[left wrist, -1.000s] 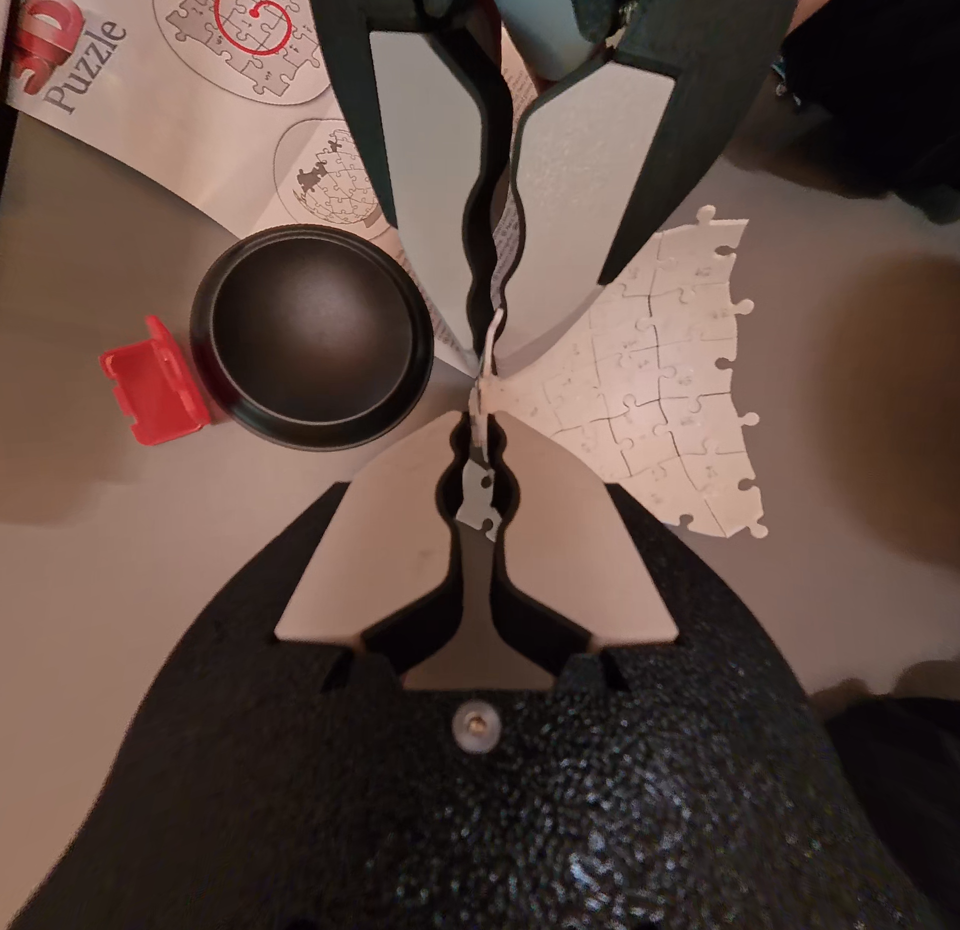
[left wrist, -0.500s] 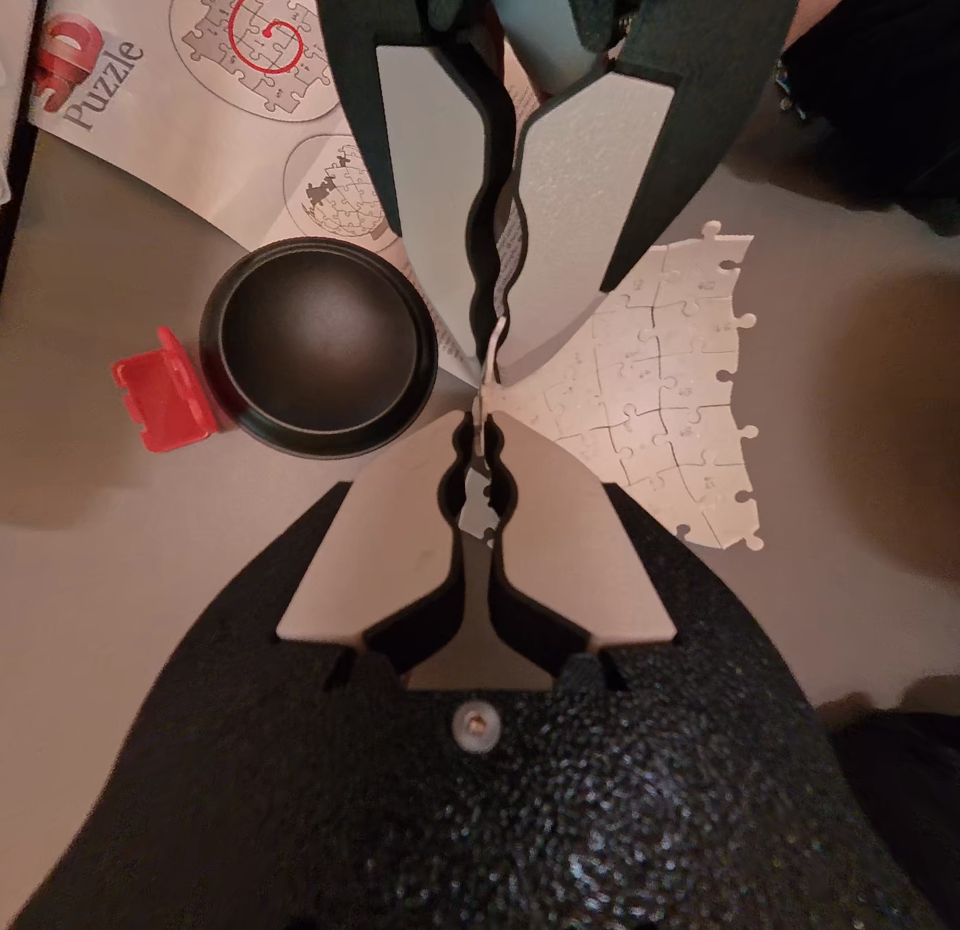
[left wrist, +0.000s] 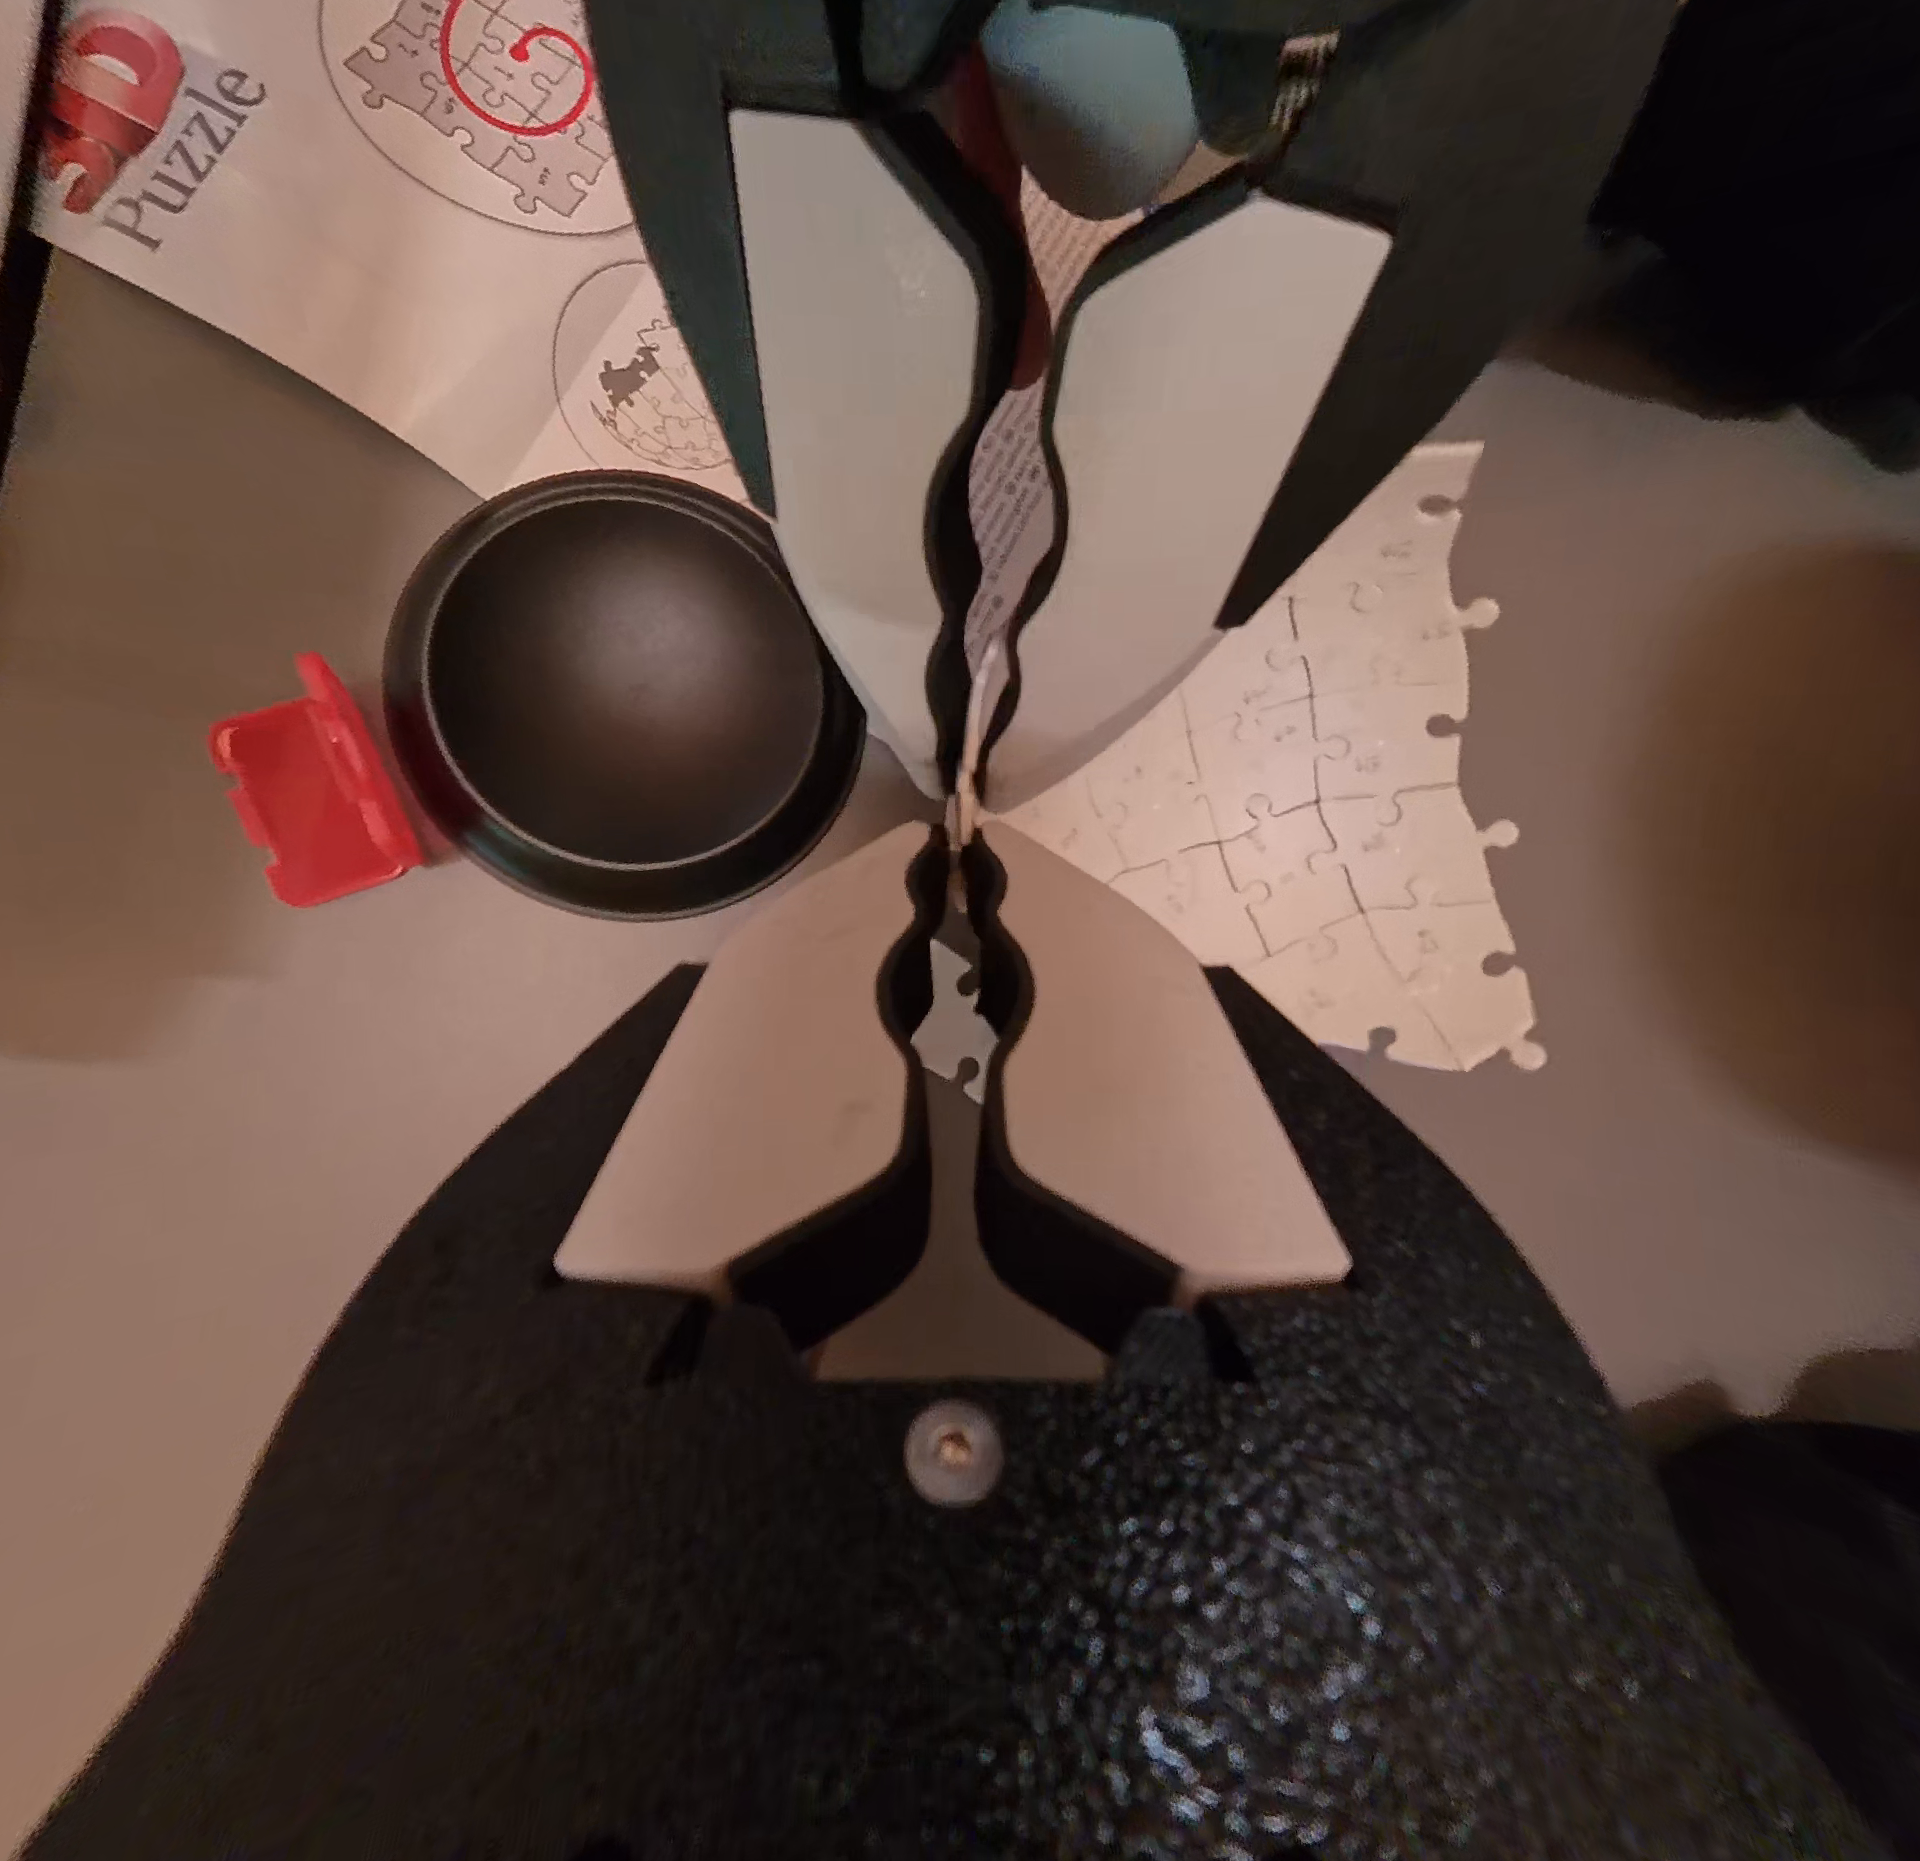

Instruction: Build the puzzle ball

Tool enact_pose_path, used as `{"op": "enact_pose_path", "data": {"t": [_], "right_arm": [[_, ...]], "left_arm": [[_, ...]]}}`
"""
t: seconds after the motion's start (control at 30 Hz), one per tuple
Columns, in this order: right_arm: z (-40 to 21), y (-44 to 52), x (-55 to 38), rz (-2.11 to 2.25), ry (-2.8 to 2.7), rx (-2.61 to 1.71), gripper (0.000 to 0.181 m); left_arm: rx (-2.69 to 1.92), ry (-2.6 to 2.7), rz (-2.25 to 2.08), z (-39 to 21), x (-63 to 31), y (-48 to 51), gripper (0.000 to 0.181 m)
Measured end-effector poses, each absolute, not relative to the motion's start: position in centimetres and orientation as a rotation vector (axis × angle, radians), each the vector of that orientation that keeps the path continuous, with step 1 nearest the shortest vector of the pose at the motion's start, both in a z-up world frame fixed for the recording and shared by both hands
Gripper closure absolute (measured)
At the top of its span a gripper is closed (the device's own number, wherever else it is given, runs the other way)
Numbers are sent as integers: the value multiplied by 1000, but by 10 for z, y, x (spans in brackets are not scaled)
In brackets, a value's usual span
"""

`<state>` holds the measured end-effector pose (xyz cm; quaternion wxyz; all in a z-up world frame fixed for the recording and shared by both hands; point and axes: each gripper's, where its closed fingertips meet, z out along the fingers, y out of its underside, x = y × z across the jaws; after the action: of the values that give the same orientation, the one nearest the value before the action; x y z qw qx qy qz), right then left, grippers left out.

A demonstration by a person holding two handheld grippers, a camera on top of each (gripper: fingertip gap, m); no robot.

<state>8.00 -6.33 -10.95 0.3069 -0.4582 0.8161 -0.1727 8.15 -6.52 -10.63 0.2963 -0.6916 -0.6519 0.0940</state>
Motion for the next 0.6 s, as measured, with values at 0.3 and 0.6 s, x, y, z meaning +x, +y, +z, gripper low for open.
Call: {"op": "enact_pose_path", "data": {"t": [0.3,0.6], "right_arm": [[-107,-60,78,-438,2146,-1200,177],[-108,-64,73,-440,2188,-1181,178]], "left_arm": [[-1849,-1698,253,-104,80,-62,178],[-1813,-1737,223,-107,85,-63,173]]}}
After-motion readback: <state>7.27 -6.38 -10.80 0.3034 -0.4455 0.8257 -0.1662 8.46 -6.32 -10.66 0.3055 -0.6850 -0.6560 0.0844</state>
